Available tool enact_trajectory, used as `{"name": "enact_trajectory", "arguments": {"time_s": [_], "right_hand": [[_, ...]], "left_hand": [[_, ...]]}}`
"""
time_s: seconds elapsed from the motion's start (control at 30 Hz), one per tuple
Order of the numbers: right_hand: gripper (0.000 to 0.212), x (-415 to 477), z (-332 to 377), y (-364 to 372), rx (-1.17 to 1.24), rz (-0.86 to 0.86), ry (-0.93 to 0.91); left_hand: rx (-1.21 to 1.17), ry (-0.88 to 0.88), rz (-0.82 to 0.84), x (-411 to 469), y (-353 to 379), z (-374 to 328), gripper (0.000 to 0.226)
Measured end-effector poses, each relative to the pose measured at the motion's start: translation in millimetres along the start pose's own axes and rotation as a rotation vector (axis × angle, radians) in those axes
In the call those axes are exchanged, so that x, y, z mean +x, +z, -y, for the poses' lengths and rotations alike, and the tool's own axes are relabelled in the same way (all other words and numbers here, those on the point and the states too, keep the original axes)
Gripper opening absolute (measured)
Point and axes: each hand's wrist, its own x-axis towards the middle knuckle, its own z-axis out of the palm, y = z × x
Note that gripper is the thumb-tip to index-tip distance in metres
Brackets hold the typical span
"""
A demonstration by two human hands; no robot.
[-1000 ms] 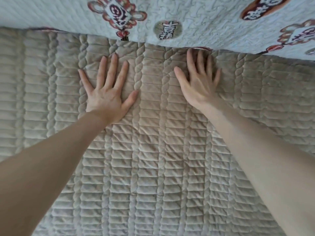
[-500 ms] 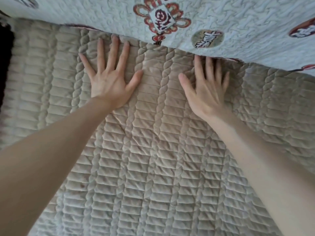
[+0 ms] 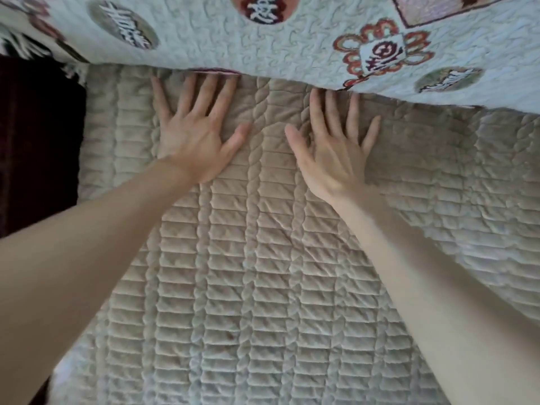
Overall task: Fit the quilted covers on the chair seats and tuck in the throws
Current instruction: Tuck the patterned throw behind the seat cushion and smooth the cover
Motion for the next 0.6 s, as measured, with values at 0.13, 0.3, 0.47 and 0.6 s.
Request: {"name": "enact_trajectory", "arguments": {"time_s": [0.13, 0.3, 0.47, 0.6], "right_hand": [[0.069, -10.7, 7.8, 1.7, -0.038, -0.054, -0.102], [0.068, 15.4, 37.3, 6.1, -0.038, 0.017, -0.023], [0.066, 10.0, 51.2, 1.4, -0.035, 0.029, -0.12], [0.066, 33.9, 77.0, 1.9, -0.016, 0.084, -0.068]], "left_hand": [[-0.03, -0.019, -0.014, -6.4, 0.6, 22.3, 0.073], [0.009, -0.036, 0.051, 4.8, 0.7, 47.3, 0.086], [-0.059, 0.003, 0.004, 1.4, -1.6, 61.4, 0.074], [-0.114, -0.015, 0.003, 4.6, -1.4, 86.9, 0.073]]}}
